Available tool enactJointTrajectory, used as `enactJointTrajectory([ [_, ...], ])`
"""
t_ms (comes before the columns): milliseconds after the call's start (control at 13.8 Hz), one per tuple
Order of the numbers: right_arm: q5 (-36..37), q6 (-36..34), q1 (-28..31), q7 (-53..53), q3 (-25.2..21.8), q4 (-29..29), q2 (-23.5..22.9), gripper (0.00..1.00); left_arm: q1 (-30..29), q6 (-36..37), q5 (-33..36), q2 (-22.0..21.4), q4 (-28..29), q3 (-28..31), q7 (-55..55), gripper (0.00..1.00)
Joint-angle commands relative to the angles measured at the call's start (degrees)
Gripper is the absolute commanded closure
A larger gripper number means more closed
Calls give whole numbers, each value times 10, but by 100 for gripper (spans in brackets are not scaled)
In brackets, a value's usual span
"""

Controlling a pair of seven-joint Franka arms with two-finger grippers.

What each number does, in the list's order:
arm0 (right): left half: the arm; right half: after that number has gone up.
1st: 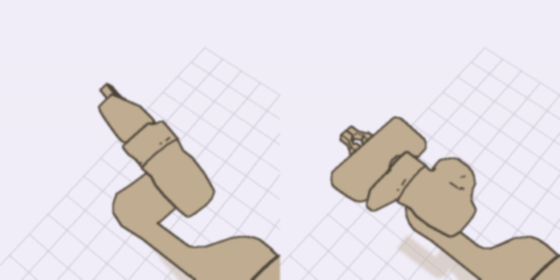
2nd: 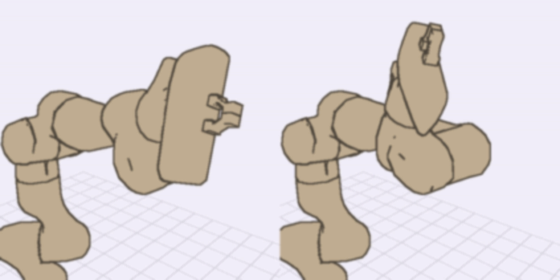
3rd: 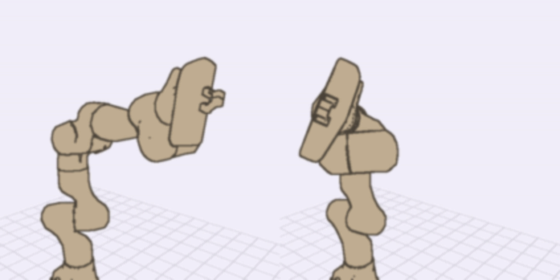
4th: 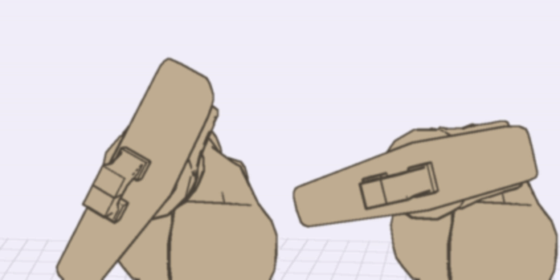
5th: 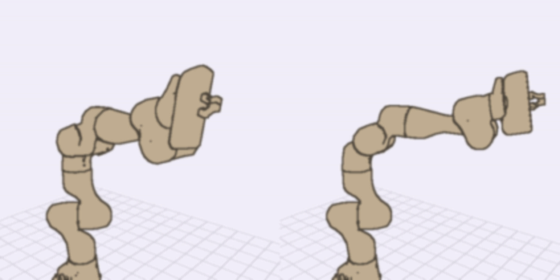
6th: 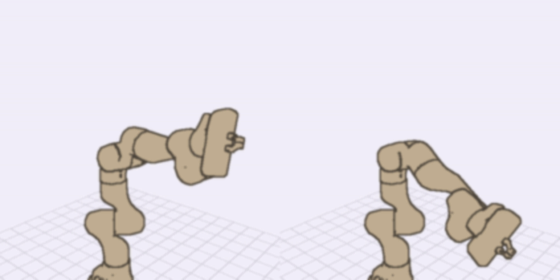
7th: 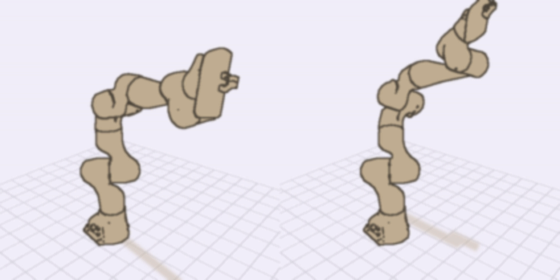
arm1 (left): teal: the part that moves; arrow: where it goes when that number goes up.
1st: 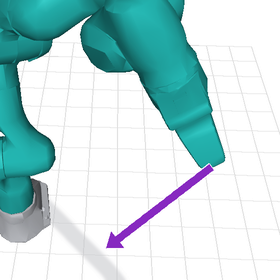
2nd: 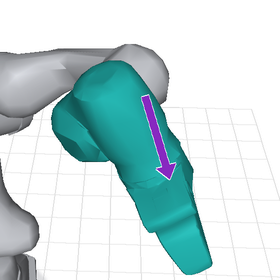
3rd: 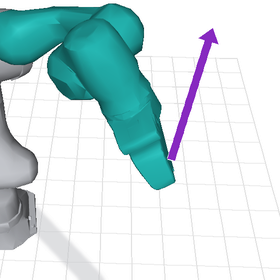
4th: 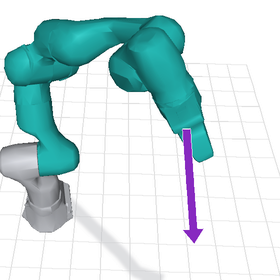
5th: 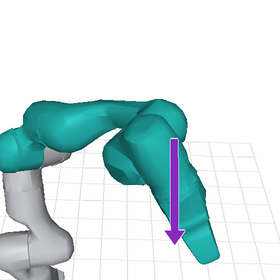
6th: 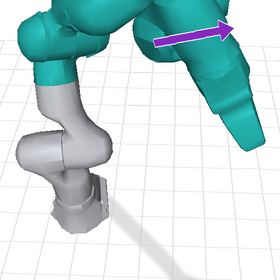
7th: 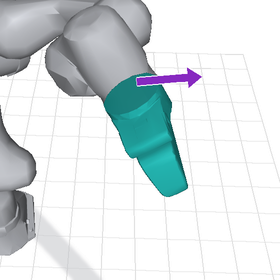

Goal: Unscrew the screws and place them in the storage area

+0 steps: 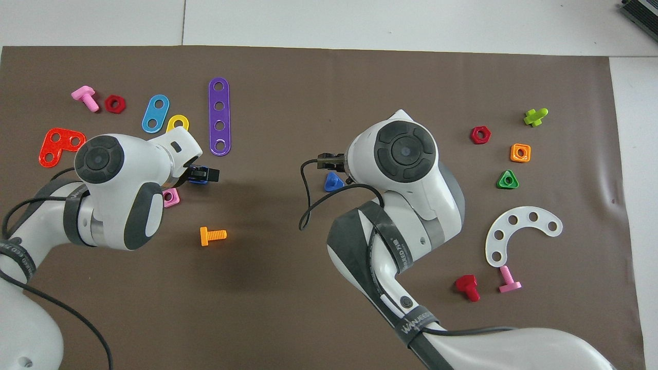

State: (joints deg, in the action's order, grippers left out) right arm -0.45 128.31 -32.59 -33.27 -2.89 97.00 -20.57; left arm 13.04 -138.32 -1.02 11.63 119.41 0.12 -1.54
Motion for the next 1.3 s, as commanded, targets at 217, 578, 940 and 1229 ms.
enactJointTrajectory([
  [217, 5, 64, -34, 7, -4, -5, -77, 0, -30, 212, 13, -38, -160, -2, 20, 0],
  [578, 24, 66, -31, 21, -4, 9, -91, 24, -75, 361, 13, -46, -310, 2, 72, 0],
  [940, 24, 58, -32, 22, -4, 10, -90, 67, -88, 455, 11, -104, -326, 5, 95, 0],
  [1229, 25, 51, -32, 24, -4, 6, -89, 100, -86, 409, 11, -155, -222, 5, 97, 0],
])
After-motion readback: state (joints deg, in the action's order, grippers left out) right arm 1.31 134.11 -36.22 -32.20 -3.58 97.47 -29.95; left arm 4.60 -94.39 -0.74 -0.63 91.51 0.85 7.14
